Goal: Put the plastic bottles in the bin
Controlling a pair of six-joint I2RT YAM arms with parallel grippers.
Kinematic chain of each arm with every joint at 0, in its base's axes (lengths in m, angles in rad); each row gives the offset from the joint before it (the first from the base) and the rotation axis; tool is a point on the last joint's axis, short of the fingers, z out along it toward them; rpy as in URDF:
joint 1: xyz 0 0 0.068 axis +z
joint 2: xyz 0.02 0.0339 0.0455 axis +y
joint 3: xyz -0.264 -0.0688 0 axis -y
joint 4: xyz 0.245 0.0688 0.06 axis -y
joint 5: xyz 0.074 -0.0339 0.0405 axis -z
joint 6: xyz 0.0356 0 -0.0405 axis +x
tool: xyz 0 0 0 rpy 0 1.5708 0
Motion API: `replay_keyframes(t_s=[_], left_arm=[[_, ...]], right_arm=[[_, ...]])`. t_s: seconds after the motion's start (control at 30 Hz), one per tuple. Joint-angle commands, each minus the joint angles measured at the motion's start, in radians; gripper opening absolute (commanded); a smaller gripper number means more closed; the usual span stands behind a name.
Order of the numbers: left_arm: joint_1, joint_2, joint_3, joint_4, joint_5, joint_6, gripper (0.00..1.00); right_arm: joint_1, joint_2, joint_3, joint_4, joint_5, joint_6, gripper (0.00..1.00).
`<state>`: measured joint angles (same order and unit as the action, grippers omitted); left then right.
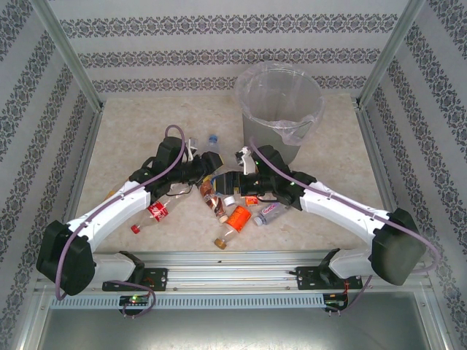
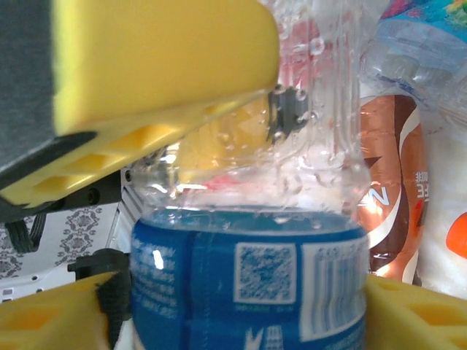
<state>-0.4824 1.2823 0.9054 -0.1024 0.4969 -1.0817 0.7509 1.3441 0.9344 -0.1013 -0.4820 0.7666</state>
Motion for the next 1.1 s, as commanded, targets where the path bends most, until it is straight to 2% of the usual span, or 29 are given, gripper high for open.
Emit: replay_keyframes(t_s=[0.0, 0.13, 0.2, 0.3, 0.37, 0.4, 0.63, 0.87, 1.07], left_arm=[[-0.002, 0.008, 0.0, 0.046, 0.027, -0.004, 0.6], [-0.001, 0.009, 0.004, 0.057, 0.038, 0.006, 0.62], [-0.001, 0.009, 0.013, 0.054, 0.042, 0.022, 0.66], [0.0, 0.002, 0.036, 0.039, 0.046, 0.059, 0.79], [0.0, -0.008, 0.045, 0.035, 0.044, 0.074, 0.97], [0.0, -0.015, 0.048, 0.036, 0.041, 0.078, 1.0], [0.001, -0.098, 0.076, 0.005, 0.014, 0.154, 1.0], [0.001, -0.196, 0.04, 0.091, 0.017, 0.181, 1.0], [-0.002, -0.26, -0.011, 0.111, 0.022, 0.26, 1.0]], right_arm=[[0.012, 0.008, 0.033, 0.04, 0.009, 0.003, 0.71], [0.012, -0.005, 0.035, 0.018, 0.011, -0.01, 0.63], [0.012, -0.02, 0.028, 0.01, 0.016, -0.014, 0.6], [0.011, -0.051, 0.013, 0.0, 0.018, -0.016, 0.57], [0.01, -0.071, 0.012, -0.017, 0.019, -0.025, 0.56], [0.007, -0.078, 0.011, -0.027, 0.021, -0.029, 0.56], [-0.035, -0.168, -0.039, -0.084, 0.025, -0.056, 0.56], [-0.094, -0.256, -0.051, -0.202, -0.006, -0.126, 0.55], [-0.135, -0.33, -0.028, -0.301, -0.019, -0.206, 0.55]])
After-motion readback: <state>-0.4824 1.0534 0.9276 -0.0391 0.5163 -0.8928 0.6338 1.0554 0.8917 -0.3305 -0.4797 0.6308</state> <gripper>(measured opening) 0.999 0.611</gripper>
